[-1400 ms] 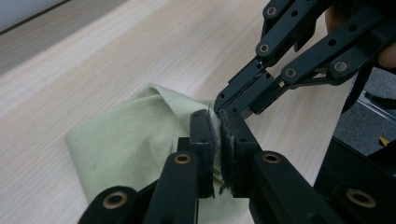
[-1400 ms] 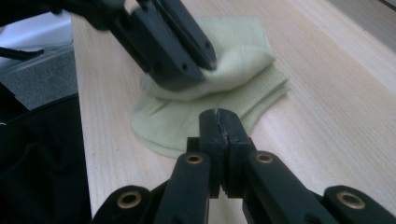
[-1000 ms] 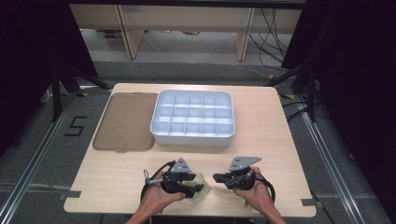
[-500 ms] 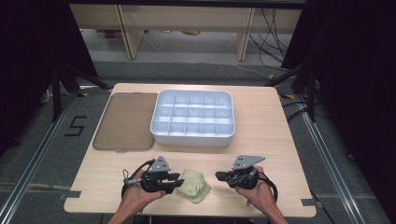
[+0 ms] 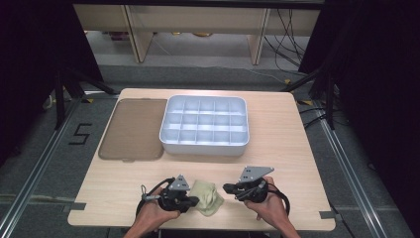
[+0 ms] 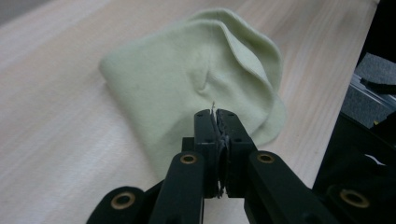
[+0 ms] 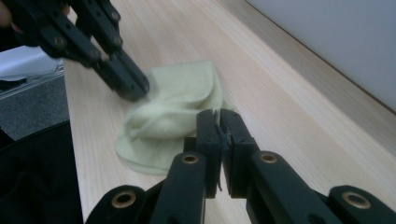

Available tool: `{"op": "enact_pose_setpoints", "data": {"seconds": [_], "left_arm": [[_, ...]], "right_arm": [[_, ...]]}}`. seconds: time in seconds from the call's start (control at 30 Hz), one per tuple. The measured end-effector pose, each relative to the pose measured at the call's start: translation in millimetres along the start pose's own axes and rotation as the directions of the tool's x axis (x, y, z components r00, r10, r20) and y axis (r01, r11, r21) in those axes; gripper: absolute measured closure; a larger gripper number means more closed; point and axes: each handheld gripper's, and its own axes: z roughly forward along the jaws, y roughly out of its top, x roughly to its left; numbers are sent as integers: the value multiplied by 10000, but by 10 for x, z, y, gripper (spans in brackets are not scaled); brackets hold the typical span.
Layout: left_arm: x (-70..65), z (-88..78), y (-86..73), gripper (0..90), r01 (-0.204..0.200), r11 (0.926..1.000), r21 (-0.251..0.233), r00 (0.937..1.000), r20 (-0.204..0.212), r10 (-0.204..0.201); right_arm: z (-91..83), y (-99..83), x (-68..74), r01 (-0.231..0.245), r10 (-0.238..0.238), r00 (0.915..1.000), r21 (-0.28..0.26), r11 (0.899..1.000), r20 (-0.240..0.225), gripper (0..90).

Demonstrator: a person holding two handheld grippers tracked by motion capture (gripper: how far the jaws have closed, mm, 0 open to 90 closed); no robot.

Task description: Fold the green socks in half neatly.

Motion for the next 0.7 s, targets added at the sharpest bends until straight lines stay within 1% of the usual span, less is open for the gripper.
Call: {"op": "enact_pose_setpoints", "data": {"seconds": [0.03,0.07,0.1,0.13,0.17,0.2,0.23,0.27,0.3,0.33,0.37,0.43,0.47,0.5,0.53,0.57,0.6,0.63,0.67,0.7], "left_arm": [[-8,11,3,868,-85,9999,102,10000,12,85],[-36,34,4,867,95,9999,98,9999,47,-95],[-62,47,9,865,217,9998,25,9997,144,-217],[-62,47,9,865,217,9998,25,9997,144,-217],[-98,59,26,862,-28,9998,189,10000,70,26],[-119,69,29,857,-8,9998,195,10000,31,7],[-147,86,28,854,164,9997,154,9999,35,-164],[-174,93,33,852,196,9998,73,9998,84,-197],[-174,93,33,852,196,9998,73,9998,84,-197],[-190,93,48,852,88,9999,87,10000,26,-88],[-209,94,66,857,37,10000,20,10000,57,-37],[-217,91,77,860,64,10000,-56,10000,63,-64],[-207,84,81,867,-41,10000,-7,10000,-10,41],[-198,66,77,869,72,9999,-89,10000,-54,-72],[-188,52,71,870,194,9997,-151,9998,-90,-195],[-173,33,69,871,174,9997,-196,9998,-87,-175],[-162,16,62,873,332,9992,-224,9993,-164,-336],[-162,16,62,874,332,9992,-224,9993,-164,-336],[-135,-11,57,874,214,9996,-169,9995,-223,-218],[-127,-19,50,876,305,9992,-252,9993,-228,-310]], "right_arm": [[14,12,5,90,-90,9999,-41,10000,-51,871],[21,31,20,51,-50,10000,39,10000,-50,871],[55,53,37,173,-173,9998,23,9998,-77,870],[70,68,47,238,-237,9996,129,9996,-123,871],[105,86,73,268,-266,9995,148,9995,-140,871],[117,99,89,229,-226,9996,237,9995,-139,871],[152,111,116,195,-191,9997,211,9996,-174,871],[184,130,124,382,-377,9990,224,9990,-227,870],[184,130,124,382,-377,9990,224,9990,-227,870],[211,149,139,470,-464,9986,237,9986,-267,871],[262,192,165,544,-534,9979,293,9981,-355,871],[277,208,177,529,-512,9978,392,9978,-411,871],[330,247,182,534,-522,9981,393,9978,-323,871],[349,260,173,546,-535,9981,329,9980,-315,871],[366,279,166,516,-502,9981,392,9979,-350,872],[392,291,160,499,-485,9982,383,9980,-354,874],[411,301,151,557,-539,9979,480,9973,-371,876],[411,301,151,557,-539,9979,480,9973,-371,876],[430,302,151,543,-522,9980,615,9966,-347,879],[476,281,144,562,-534,9980,841,9949,-341,883]]}}
